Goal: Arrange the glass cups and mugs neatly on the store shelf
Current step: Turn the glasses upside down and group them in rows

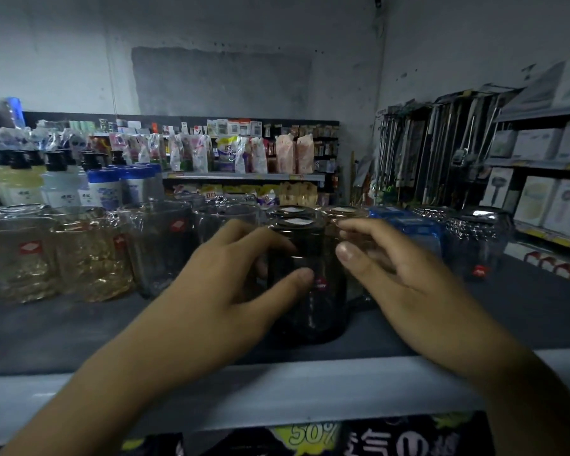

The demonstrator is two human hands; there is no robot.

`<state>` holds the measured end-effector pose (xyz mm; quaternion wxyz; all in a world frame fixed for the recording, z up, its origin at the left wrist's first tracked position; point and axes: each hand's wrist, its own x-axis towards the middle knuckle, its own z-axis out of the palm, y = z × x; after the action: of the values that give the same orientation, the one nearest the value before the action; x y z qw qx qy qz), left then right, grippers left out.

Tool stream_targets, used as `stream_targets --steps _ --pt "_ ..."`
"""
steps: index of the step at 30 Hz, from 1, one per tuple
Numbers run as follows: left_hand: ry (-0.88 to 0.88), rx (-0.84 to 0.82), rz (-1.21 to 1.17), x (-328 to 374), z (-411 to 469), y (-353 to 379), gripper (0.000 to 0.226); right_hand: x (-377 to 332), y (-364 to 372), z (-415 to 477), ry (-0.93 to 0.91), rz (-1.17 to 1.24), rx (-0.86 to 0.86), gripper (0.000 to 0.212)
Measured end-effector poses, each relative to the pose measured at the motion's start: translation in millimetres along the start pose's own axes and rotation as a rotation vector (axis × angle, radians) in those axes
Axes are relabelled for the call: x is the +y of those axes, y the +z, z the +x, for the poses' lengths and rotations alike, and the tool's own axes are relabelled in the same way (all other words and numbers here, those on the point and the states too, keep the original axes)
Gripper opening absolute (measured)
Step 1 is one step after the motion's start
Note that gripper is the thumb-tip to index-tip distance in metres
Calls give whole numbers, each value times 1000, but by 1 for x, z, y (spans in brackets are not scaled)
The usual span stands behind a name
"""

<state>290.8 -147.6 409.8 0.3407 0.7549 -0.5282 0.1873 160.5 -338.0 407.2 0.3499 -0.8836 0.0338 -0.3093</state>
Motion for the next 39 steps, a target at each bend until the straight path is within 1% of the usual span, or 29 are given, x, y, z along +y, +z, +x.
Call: stream_targets --steps 2,4,6,9,11,12,13,14,16,17,18,20,23,25,26,27,30,32,34,37,39 --pt "-89 -77 -116 5 -1 5 46 0 4 -11 102 20 -76 62" --pt "-158 -110 -241 9 0 8 44 -1 6 -16 117 6 -75 69" --pt "-173 -52 -271 10 2 9 44 -2 7 -17 119 25 -44 69" --pt "-236 35 -348 12 -1 6 50 -3 9 -18 100 103 0 61" --pt "-294 102 -396 13 -5 4 51 -5 10 -19 101 153 52 66" --pt "-323 145 -459 14 -6 3 53 -7 11 -20 103 180 80 70" --pt "-350 188 -572 15 -7 2 56 -9 12 -20 96 221 102 71" --pt "-372 222 -724 17 -7 2 57 -13 14 -21 85 277 111 68" --pt "-406 233 -1016 24 -7 4 50 -25 20 -23 67 404 79 55" --pt "-420 233 -1106 28 -9 5 46 -31 25 -24 43 450 56 52" --pt "-423 236 -1137 29 -12 7 46 -35 30 -24 8 476 55 53" --pt "-397 216 -1046 28 -18 7 46 -39 37 -25 -59 503 113 58" --pt "-333 73 -865 21 -27 -2 56 -41 32 -27 -107 562 178 61" --pt "-288 -60 -693 12 -34 -11 56 -41 19 -26 -140 479 163 65" --pt "-268 -101 -600 8 -37 -15 55 -41 11 -25 -154 411 144 67" --pt "-261 -107 -525 3 -39 -18 53 -41 4 -22 -159 332 125 68" --pt "-290 -2 -418 -8 -44 -24 40 -38 -11 -7 -147 61 81 68" --pt "-288 70 -407 -8 -45 -24 33 -38 -12 2 -114 -55 29 68" --pt "-256 121 -364 -5 -44 -20 33 -38 -7 8 -73 -135 -25 67" --pt "-188 139 -297 0 -41 -13 30 -35 4 12 -24 -222 -31 66" --pt "-143 101 -247 2 -37 -8 30 -32 12 13 -13 -260 7 73"
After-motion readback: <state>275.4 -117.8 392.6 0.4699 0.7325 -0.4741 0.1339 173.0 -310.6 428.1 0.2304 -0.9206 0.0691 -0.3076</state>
